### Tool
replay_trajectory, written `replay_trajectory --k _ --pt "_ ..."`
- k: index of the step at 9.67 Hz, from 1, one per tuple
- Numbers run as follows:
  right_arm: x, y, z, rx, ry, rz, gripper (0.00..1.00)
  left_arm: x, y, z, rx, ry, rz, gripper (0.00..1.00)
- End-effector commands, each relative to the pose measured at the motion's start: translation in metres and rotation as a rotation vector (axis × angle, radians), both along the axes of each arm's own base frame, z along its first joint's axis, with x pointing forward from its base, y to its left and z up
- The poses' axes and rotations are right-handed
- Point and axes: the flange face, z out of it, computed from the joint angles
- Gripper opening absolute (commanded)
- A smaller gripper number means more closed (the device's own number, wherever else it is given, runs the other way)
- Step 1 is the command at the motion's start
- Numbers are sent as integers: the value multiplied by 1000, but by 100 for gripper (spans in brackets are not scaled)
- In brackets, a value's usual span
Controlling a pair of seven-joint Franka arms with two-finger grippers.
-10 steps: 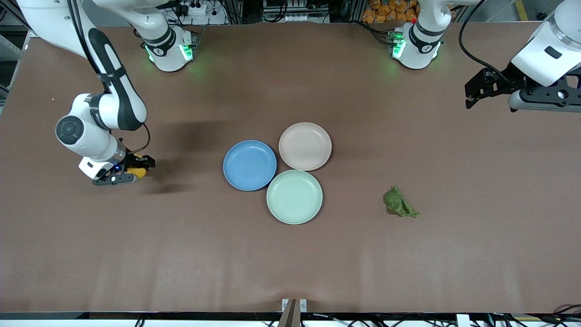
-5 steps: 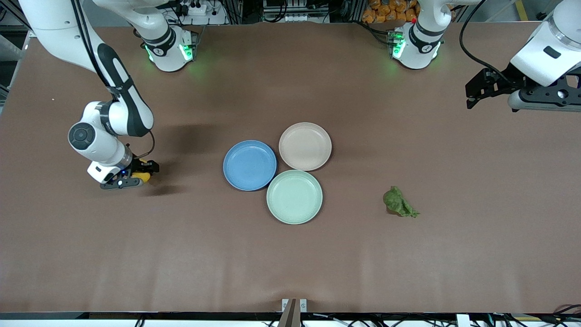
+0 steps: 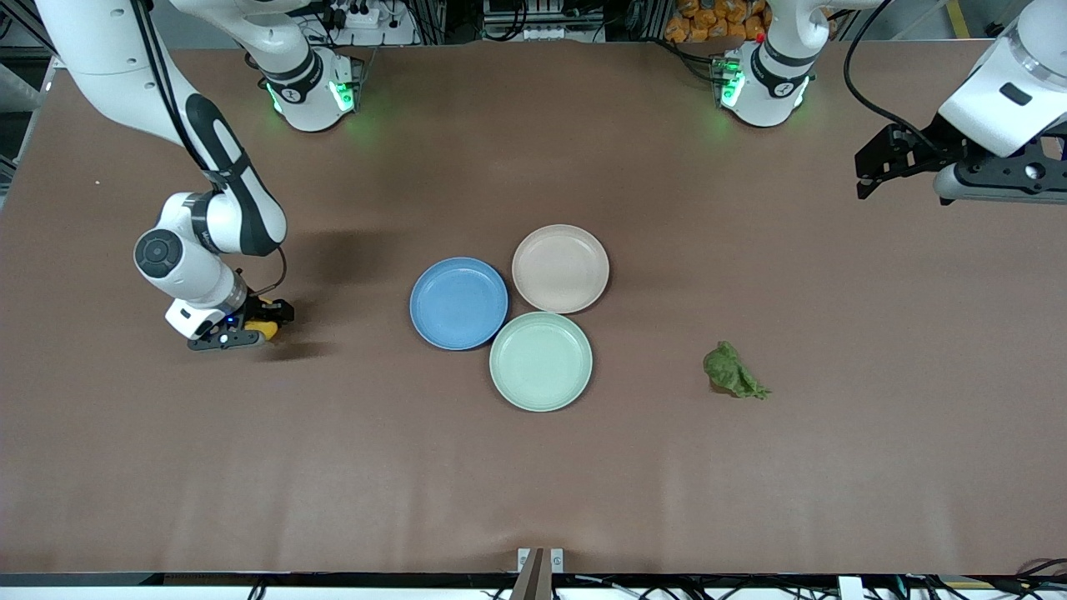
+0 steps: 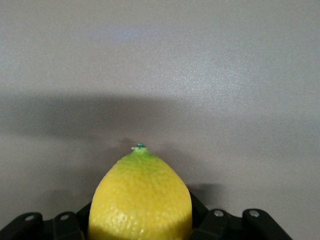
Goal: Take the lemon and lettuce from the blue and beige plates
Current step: 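Lower the lemon onto the table and open the right gripper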
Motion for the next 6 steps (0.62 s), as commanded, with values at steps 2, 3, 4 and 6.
replay_trajectory --k 2,3,4,6 --pt "6 -1 -1 5 -12 5 100 -6 4 10 -23 -13 -1 100" --pt "6 0 -1 5 -12 6 100 -6 4 10 -55 -7 2 100" --pt "10 0 4 6 -13 5 100 -6 5 10 -58 -5 5 100" --pt "20 3 19 12 36 4 100 -6 6 10 -54 -4 0 100"
